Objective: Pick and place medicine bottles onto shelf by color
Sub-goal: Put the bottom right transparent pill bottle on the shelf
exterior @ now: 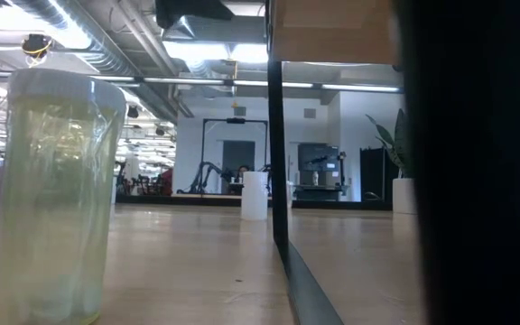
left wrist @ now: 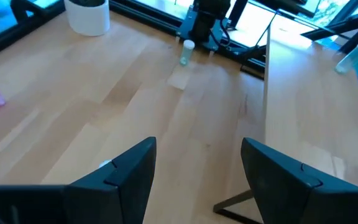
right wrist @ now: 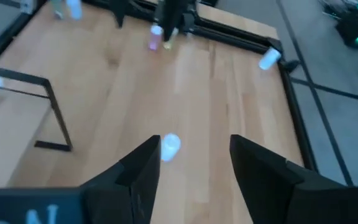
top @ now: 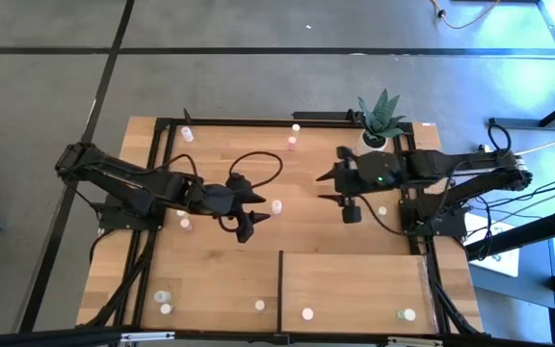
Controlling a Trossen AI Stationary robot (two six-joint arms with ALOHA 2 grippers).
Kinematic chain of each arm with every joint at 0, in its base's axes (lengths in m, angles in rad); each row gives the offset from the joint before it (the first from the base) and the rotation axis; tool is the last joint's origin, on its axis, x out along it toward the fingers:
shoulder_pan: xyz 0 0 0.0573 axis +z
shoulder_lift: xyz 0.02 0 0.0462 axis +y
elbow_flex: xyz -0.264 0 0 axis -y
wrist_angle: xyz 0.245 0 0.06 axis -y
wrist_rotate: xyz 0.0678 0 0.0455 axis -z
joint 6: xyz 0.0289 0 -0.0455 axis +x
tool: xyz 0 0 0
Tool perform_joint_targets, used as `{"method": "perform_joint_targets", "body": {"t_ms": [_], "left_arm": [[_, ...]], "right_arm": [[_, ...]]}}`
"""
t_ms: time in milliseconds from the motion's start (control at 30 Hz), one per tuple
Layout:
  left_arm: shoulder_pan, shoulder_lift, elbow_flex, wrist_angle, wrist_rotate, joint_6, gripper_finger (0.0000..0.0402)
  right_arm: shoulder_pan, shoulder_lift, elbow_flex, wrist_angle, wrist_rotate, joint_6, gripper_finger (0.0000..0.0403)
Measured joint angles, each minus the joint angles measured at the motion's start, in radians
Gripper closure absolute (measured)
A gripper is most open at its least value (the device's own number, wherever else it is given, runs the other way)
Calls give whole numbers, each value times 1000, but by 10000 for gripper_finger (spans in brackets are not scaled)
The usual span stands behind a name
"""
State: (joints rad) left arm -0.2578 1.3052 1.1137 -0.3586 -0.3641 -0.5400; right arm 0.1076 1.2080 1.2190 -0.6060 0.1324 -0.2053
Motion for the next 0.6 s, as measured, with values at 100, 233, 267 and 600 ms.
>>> {"method": "perform_joint_targets", "body": {"t_ms": [100,233,267,600], "left_arm": [[-7,-15,0,-11,-15,0,173],[-10,-29,0,-19,-21,23,173],[-10,-30,0,-15,-21,30,173],[-9,-30,0,-22,-25,55,173]], "right_arm": [[-24,27,0,46,-46,-43,208],[-43,53,0,100,-50,-35,208],[-46,57,0,104,-56,-35,208],[-46,69,0,127,-78,-3,208]]}}
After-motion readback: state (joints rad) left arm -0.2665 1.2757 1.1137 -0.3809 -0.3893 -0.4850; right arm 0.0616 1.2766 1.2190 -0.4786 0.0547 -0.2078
